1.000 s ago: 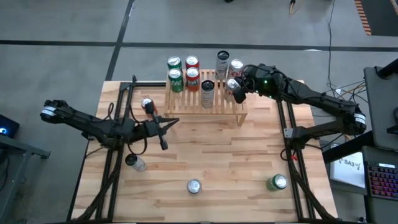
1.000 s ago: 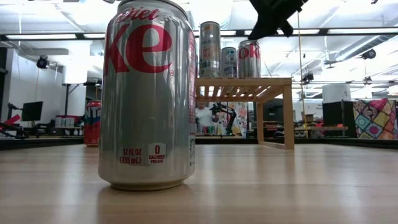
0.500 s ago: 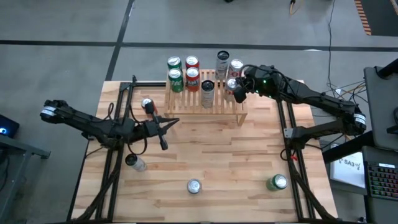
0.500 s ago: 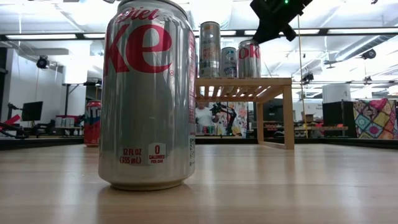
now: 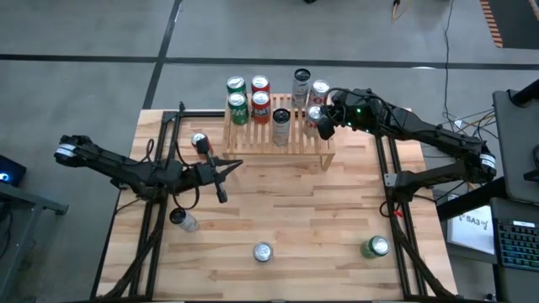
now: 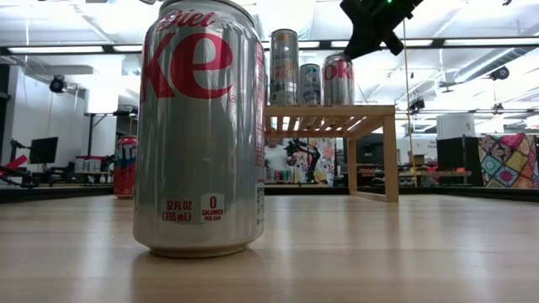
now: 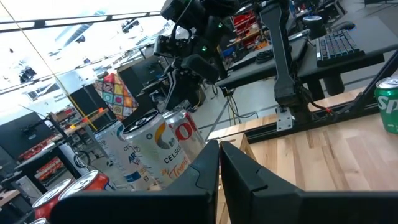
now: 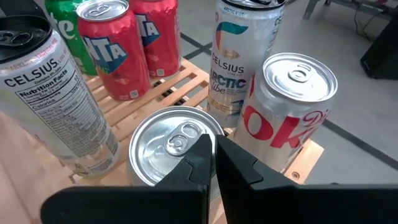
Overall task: Place canned beverage on shelf
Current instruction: Put the red silver soda can aligned with the other red silver soda can on the shelf
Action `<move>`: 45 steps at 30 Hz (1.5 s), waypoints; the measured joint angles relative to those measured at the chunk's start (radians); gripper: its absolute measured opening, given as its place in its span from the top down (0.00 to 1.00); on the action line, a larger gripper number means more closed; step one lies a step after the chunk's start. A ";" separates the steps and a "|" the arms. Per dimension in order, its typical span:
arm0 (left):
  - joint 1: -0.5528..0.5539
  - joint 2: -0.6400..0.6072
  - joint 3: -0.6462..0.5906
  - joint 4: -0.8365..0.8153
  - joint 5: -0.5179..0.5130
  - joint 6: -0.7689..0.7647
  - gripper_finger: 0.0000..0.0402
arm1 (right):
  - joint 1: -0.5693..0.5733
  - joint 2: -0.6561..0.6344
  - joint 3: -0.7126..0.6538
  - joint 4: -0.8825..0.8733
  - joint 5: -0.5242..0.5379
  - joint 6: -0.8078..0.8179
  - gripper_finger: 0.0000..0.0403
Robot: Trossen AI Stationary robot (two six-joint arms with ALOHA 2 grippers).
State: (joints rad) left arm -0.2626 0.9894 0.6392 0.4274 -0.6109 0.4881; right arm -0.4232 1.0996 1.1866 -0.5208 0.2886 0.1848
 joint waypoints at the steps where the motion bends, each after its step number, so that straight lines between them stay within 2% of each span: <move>1: 0.000 0.000 0.000 0.000 0.000 0.000 1.00 | 0.000 0.000 0.000 -0.002 0.000 0.000 0.97; 28: 0.000 0.000 0.000 -0.002 -0.001 0.019 1.00 | 0.037 -0.012 0.000 -0.009 0.000 0.061 0.97; 37: 0.000 0.000 0.000 -0.003 -0.001 0.018 1.00 | 0.042 -0.037 0.000 0.092 0.000 0.032 0.97; 45: 0.000 0.000 0.000 -0.004 -0.002 0.019 1.00 | 0.075 0.016 0.002 0.104 -0.004 0.032 0.97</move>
State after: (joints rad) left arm -0.2626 0.9897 0.6392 0.4231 -0.6125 0.5066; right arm -0.3485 1.1158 1.1881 -0.4172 0.2844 0.2168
